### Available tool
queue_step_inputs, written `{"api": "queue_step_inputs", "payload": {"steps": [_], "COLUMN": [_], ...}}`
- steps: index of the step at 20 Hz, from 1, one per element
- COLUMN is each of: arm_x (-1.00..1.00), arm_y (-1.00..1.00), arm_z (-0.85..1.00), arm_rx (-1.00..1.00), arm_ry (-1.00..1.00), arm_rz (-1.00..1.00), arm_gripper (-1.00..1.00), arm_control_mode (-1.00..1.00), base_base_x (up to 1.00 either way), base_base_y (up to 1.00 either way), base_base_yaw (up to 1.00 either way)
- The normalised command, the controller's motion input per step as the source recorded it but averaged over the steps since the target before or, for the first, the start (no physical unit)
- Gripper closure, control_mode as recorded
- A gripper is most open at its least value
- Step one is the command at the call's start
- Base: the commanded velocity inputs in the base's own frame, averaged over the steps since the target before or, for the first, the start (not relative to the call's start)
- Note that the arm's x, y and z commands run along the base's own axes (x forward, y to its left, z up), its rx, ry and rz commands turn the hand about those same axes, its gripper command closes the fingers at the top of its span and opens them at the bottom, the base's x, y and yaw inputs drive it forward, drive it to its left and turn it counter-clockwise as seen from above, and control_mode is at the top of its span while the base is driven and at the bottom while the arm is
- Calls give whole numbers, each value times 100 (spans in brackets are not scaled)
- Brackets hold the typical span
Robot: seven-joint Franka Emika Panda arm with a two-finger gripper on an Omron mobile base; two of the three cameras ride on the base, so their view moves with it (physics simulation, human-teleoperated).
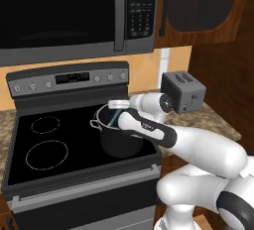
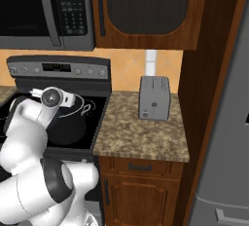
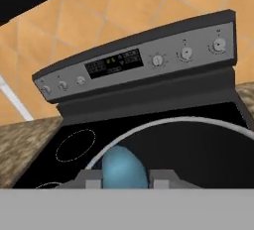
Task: Put the broccoli and broccoli in the pot. Retrieve the spatula and lightly stir the vegetables in the pot.
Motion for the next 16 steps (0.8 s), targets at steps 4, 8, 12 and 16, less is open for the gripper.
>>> {"api": "queue_step_inputs", "payload": {"steps": [4,8,12,16], "arm_x": [13,4,3,19], "arm_y": [-3,-14,-15,-1], "arm_z": [-18,12,24,53], "arm_rx": [-20,-30,-28,-21], "arm_ry": [4,0,5,17], "arm_rz": [-3,-13,-14,-11], "arm_gripper": [100,100,100,100], "arm_control_mode": [-100,-100,-100,-100], "base_base_x": [0,0,0,0], "base_base_y": [0,0,0,0], "base_base_yaw": [0,0,0,0]}}
